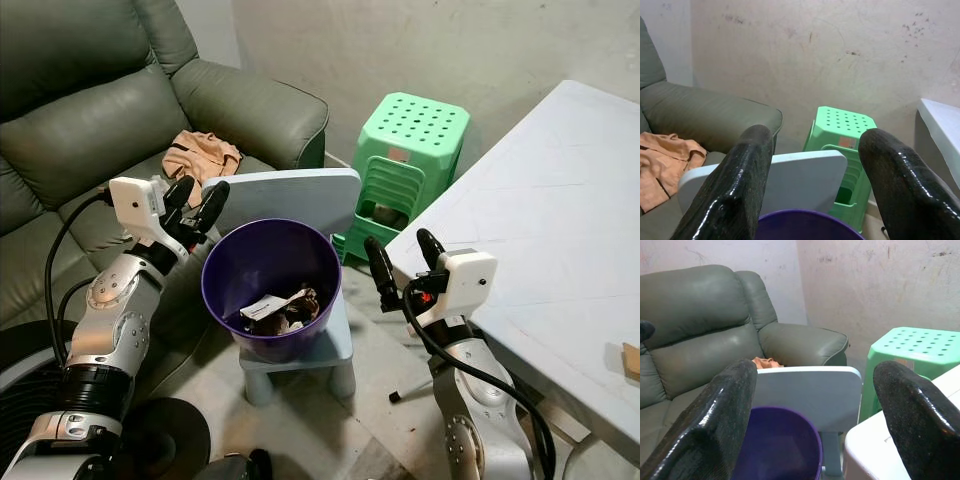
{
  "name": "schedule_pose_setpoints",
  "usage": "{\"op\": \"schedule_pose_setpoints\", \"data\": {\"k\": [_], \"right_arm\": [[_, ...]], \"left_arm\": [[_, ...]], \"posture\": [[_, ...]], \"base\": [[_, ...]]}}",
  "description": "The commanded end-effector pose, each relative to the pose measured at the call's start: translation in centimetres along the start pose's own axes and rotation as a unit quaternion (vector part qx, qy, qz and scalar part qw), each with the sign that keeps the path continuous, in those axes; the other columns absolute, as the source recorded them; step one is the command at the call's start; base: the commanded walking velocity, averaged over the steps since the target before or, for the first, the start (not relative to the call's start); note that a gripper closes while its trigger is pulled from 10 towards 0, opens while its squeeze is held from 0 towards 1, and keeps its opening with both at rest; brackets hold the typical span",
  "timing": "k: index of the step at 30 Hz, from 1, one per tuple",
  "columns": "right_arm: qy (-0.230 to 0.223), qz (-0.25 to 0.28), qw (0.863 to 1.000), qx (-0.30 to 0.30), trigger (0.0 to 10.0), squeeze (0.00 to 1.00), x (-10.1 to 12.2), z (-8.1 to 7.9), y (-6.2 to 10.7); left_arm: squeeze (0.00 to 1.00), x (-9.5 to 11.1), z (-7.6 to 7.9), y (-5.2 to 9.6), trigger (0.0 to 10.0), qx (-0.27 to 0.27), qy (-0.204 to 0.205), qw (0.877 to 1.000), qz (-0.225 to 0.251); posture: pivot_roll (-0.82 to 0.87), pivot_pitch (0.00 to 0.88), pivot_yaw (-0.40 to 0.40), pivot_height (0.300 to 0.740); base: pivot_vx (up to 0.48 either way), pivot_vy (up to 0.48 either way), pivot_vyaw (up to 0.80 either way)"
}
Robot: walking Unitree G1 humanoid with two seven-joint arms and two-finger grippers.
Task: Picking trash to rubbish bin
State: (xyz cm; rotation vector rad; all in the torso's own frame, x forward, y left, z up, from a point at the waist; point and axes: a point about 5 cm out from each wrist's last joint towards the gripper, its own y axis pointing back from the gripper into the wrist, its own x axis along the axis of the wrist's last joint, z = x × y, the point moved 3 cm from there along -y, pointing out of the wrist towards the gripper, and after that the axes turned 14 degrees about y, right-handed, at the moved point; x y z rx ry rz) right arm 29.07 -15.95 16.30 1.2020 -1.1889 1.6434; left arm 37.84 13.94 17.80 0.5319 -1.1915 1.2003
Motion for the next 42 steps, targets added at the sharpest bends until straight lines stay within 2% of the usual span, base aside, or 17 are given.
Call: {"op": "schedule_pose_setpoints", "data": {"k": [1,16,25,32,35,42], "right_arm": [[0.005,0.001,1.000,-0.007,10.0,0.00,0.0,0.4,0.0],[0.004,0.006,1.000,-0.011,10.0,0.00,0.1,0.5,-0.1],[0.008,0.011,1.000,-0.028,10.0,0.00,0.2,1.2,-0.3],[0.024,0.009,0.998,-0.063,10.0,0.00,0.2,2.5,-0.4],[0.031,0.007,0.997,-0.074,10.0,0.00,0.2,2.9,-0.4],[0.072,-0.013,0.987,-0.140,10.0,0.00,-0.1,5.2,-0.4]], "left_arm": [[0.00,0.3,0.0,0.0,10.0,-0.001,-0.004,1.000,-0.001],[0.00,0.6,0.2,0.1,10.0,-0.003,-0.003,1.000,0.002],[0.00,0.9,0.1,0.3,10.0,0.000,-0.008,1.000,0.008],[0.00,1.6,-0.1,0.6,10.0,0.013,-0.061,0.998,0.013],[0.00,1.6,0.0,0.7,10.0,0.016,-0.061,0.998,0.013],[0.00,1.8,0.3,1.1,10.0,0.033,-0.065,0.997,0.020]], "posture": [[0.03,0.106,0.037,0.740],[0.03,0.090,0.044,0.740],[0.03,0.082,0.044,0.740],[0.03,0.078,0.047,0.740],[0.03,0.074,0.047,0.740],[0.03,0.061,0.043,0.740]], "base": [[0.000,0.000,0.00],[0.000,0.000,0.00],[0.000,0.000,0.00],[0.000,0.000,0.00],[0.000,0.000,0.00],[0.000,0.000,0.00]]}}
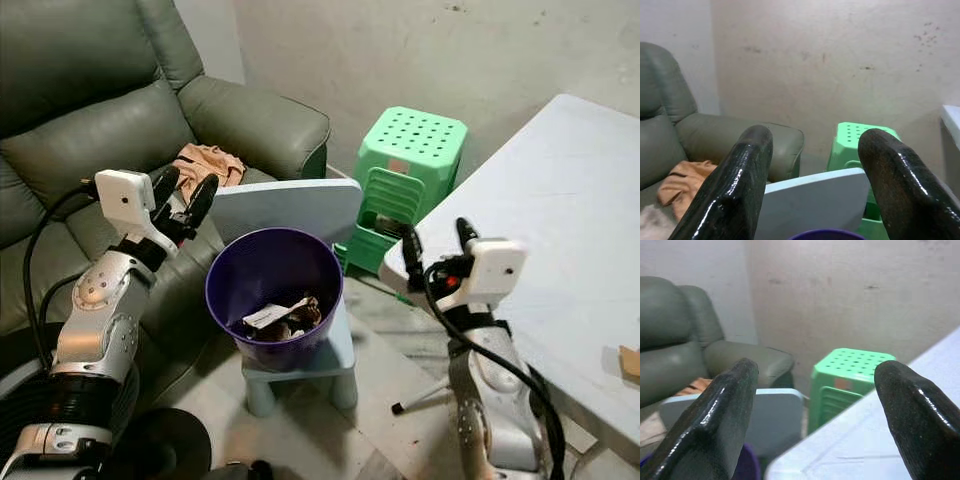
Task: Picking trash to rubbish bin
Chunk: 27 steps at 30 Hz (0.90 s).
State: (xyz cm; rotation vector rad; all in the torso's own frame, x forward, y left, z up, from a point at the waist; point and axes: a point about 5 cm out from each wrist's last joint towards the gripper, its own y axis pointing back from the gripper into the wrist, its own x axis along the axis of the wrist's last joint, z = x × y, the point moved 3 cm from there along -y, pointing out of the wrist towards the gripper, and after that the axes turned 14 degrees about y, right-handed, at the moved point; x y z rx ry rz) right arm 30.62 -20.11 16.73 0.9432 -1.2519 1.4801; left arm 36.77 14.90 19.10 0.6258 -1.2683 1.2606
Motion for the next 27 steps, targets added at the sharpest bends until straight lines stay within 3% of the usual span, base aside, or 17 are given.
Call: {"op": "schedule_pose_setpoints", "data": {"k": [1,9,27], "right_arm": [[0.024,-0.003,0.999,-0.032,10.0,0.00,0.0,1.2,-0.2],[0.046,-0.007,0.998,-0.047,10.0,0.00,0.0,1.4,-0.4],[0.042,-0.008,0.998,-0.036,10.0,0.00,-0.2,0.5,-0.6]], "left_arm": [[0.00,0.0,0.2,0.3,10.0,0.007,-0.006,1.000,0.000],[0.00,-0.6,0.1,0.7,10.0,0.027,0.000,1.000,-0.002],[0.00,-0.8,-0.2,0.4,10.0,0.042,-0.005,0.999,-0.006]], "posture": [[0.03,0.055,0.041,0.740],[0.02,0.041,0.034,0.740],[0.01,0.030,0.031,0.740]], "base": [[0.000,0.000,0.00],[0.000,0.000,0.00],[0.000,0.000,0.00]]}}
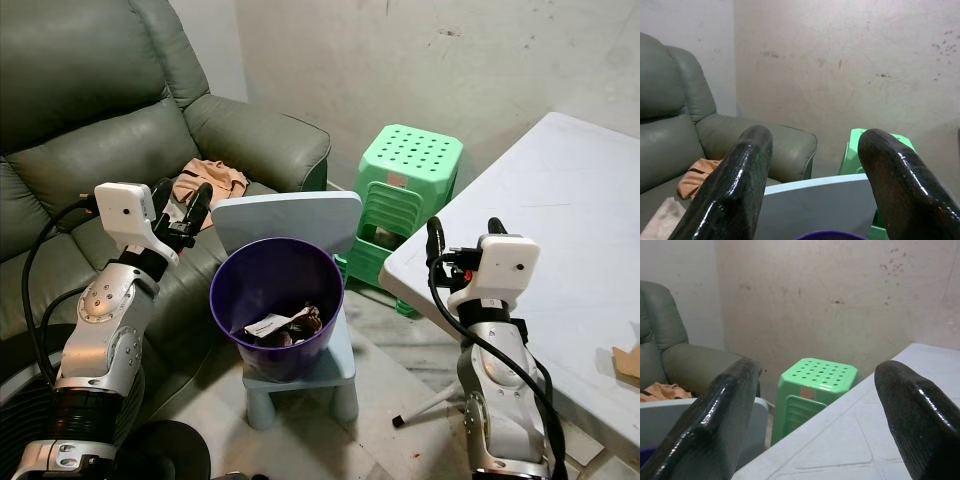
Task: Picking trash to rubbish bin
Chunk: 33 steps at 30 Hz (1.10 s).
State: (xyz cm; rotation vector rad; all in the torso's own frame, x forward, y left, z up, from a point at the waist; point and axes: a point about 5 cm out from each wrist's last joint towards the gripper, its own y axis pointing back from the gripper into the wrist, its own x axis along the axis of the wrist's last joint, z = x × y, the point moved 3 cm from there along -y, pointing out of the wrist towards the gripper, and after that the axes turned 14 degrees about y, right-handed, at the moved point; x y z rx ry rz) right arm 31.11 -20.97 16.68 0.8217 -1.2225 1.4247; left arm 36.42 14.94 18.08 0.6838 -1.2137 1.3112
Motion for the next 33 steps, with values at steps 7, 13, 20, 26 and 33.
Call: {"op": "schedule_pose_setpoints", "data": {"k": [7,13,20,26,33], "right_arm": [[-0.008,0.006,1.000,0.011,10.0,0.00,0.2,-0.6,0.0],[-0.009,0.006,1.000,0.013,10.0,0.00,0.2,-0.6,0.1],[-0.010,0.004,1.000,0.013,10.0,0.00,0.1,-0.6,0.2],[-0.009,0.004,1.000,0.018,10.0,0.00,0.0,-0.6,0.4],[-0.005,-0.001,1.000,0.022,10.0,0.00,-0.3,-0.5,0.7]], "left_arm": [[0.00,0.0,0.0,-0.2,10.0,-0.001,-0.014,1.000,-0.007],[0.00,-0.1,-0.1,-0.2,10.0,0.001,-0.008,1.000,-0.009],[0.00,-0.2,0.0,-0.1,10.0,-0.001,-0.008,1.000,-0.011],[0.00,-0.3,0.0,0.7,10.0,-0.014,-0.002,1.000,-0.010],[0.00,-0.6,-0.6,1.3,10.0,-0.017,-0.005,1.000,-0.024]], "posture": [[0.01,0.030,0.029,0.740],[0.01,0.034,0.028,0.740],[0.01,0.036,0.028,0.740],[0.01,0.036,0.028,0.740],[0.01,0.036,0.027,0.740]], "base": [[0.000,0.000,0.00],[0.000,0.000,0.00],[0.000,0.000,0.00],[0.000,0.000,0.00],[0.000,0.000,0.00]]}}
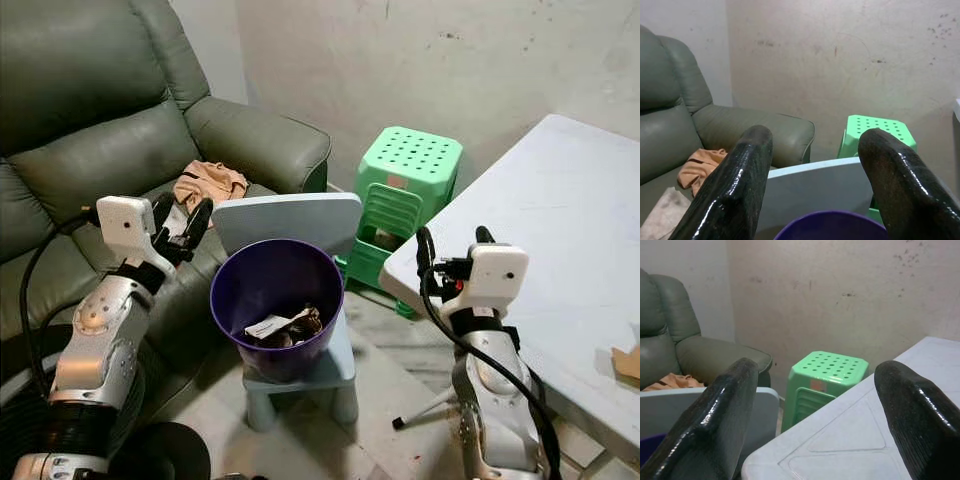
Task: Picking trash to rubbish bin
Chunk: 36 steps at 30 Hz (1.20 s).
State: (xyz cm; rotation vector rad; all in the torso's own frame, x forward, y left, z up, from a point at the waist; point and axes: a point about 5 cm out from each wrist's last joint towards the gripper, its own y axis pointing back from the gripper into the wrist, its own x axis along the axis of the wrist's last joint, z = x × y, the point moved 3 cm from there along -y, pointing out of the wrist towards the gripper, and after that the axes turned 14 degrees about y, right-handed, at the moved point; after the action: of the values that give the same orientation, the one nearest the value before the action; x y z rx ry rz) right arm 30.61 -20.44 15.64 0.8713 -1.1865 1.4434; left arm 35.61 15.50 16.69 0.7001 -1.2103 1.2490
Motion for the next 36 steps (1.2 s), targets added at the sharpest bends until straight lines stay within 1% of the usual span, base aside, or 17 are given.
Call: {"op": "schedule_pose_setpoints", "data": {"k": [1,11,22,36], "right_arm": [[-0.001,0.008,1.000,-0.004,10.0,0.00,0.44,0.22,-0.04],[-0.010,0.009,1.000,0.002,10.0,0.00,0.47,-0.44,-0.20],[-0.008,0.009,1.000,0.006,10.0,0.00,0.42,-0.51,-0.27],[-0.006,0.006,1.000,0.010,10.0,0.00,0.25,-0.64,-0.16]], "left_arm": [[0.00,0.52,-0.03,0.05,10.0,-0.005,0.002,1.000,0.004],[0.00,0.66,0.25,-0.11,10.0,-0.007,0.008,1.000,0.006],[0.00,0.59,0.39,-0.18,10.0,-0.009,0.009,1.000,0.004],[0.00,0.50,0.72,-0.39,10.0,-0.018,0.012,1.000,0.001]], "posture": [[0.02,0.035,0.030,0.740],[0.02,0.034,0.028,0.740],[0.02,0.025,0.026,0.740],[0.02,0.014,0.029,0.740]], "base": [[0.000,0.000,0.00],[0.000,0.000,0.00],[0.000,0.000,0.00],[0.000,-0.351,0.00]]}}
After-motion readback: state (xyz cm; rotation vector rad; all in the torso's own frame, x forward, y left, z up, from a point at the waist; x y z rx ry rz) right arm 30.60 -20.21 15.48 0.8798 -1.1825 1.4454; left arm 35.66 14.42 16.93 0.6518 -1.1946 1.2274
